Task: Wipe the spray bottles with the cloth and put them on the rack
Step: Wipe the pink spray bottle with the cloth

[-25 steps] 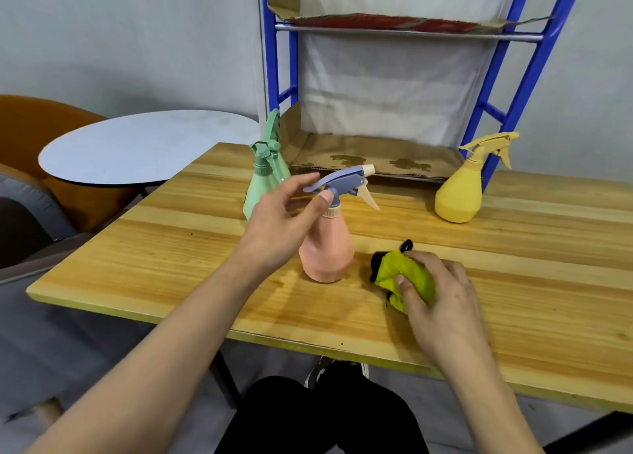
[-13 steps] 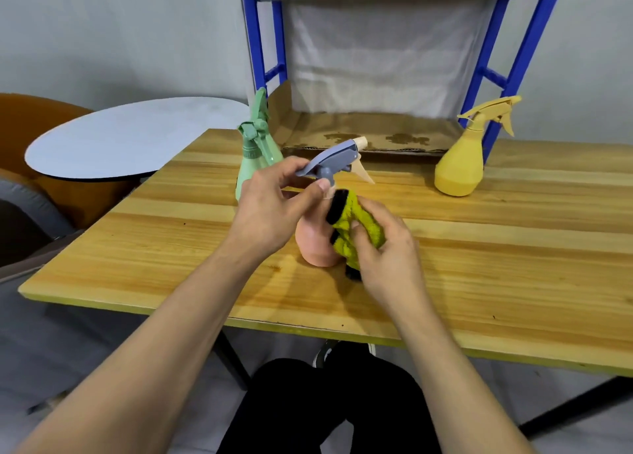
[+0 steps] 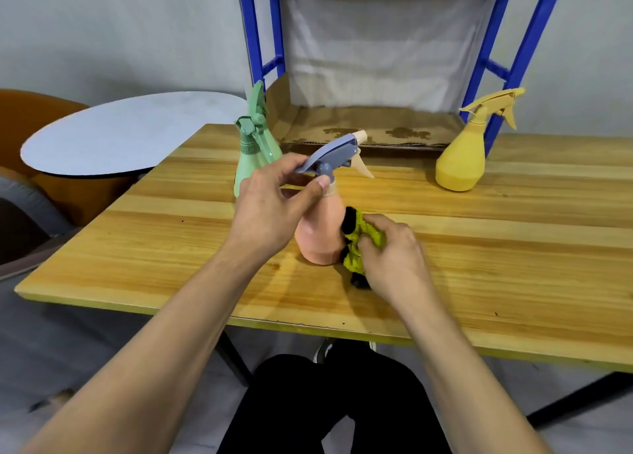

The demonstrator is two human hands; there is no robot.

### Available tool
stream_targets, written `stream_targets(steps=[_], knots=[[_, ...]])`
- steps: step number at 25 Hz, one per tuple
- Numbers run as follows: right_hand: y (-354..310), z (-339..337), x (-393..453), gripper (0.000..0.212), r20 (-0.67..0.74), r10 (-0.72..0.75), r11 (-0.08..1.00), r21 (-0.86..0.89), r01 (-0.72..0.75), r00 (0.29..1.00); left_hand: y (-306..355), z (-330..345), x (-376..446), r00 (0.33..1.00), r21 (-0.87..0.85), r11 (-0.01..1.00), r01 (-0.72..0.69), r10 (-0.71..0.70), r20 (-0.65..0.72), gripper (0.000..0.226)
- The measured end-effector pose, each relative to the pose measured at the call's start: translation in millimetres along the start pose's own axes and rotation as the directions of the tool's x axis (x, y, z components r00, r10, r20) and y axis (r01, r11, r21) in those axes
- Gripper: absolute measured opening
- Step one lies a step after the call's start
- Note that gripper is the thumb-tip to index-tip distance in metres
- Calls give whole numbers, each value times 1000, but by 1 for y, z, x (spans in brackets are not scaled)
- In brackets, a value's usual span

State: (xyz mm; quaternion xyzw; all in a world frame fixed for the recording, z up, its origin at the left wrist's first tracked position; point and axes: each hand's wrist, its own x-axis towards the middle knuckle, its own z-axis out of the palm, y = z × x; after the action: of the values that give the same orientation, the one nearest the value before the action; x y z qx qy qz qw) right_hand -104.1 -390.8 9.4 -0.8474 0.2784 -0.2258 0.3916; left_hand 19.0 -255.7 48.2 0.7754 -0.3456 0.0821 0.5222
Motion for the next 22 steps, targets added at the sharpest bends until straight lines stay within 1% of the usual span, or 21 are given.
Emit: stream_targets(steps=[1,3,5,7,9,10,11,14,16,18,20,22], knots=[[-3,-2,5,38,-19,-21,999,39,22,1000,0,1,0,1000,1,1000,-10,10,3,29],[-18,-3,12,39,-93,-132,974,175,146,987,-1,4,1,999,-13,999,-29,29,15,21],[-26,3,11,41,-120,-200,948,228,223,972,-2,3,1,1000,-9,1000,-29,29,0,14],[-15,10,2,42,-107,-148,975,152,164,983,-3,1,2,1000,8,1000,-7,8,-13,16],[1,9,-7,43,-51,-30,1000,-3,29,998,0,3,-1,1000,16,1000,16,-16,-15,19],[6,8,-8,44,-39,8,999,-44,-10,999,2,6,-3,999,6,1000,22,-22,-27,20],[7,9,-8,44,-42,17,999,-50,-19,999,3,9,-7,998,-14,1000,23,-24,-54,19],[8,20,-15,41,-132,-43,998,37,48,990,9,18,-18,985,-62,998,23,-33,-170,18],[13,25,-19,41,-190,-79,990,101,99,979,13,24,-19,971,-25,999,35,-40,-237,15],[17,22,-20,41,-213,-62,983,159,97,975,19,30,-16,958,31,996,85,-73,-279,17],[19,17,-20,40,-242,-16,963,258,80,970,23,36,-13,950,56,989,136,-114,-290,19],[18,14,-20,38,-268,16,939,334,77,963,23,36,-11,958,70,980,185,-165,-233,28]])
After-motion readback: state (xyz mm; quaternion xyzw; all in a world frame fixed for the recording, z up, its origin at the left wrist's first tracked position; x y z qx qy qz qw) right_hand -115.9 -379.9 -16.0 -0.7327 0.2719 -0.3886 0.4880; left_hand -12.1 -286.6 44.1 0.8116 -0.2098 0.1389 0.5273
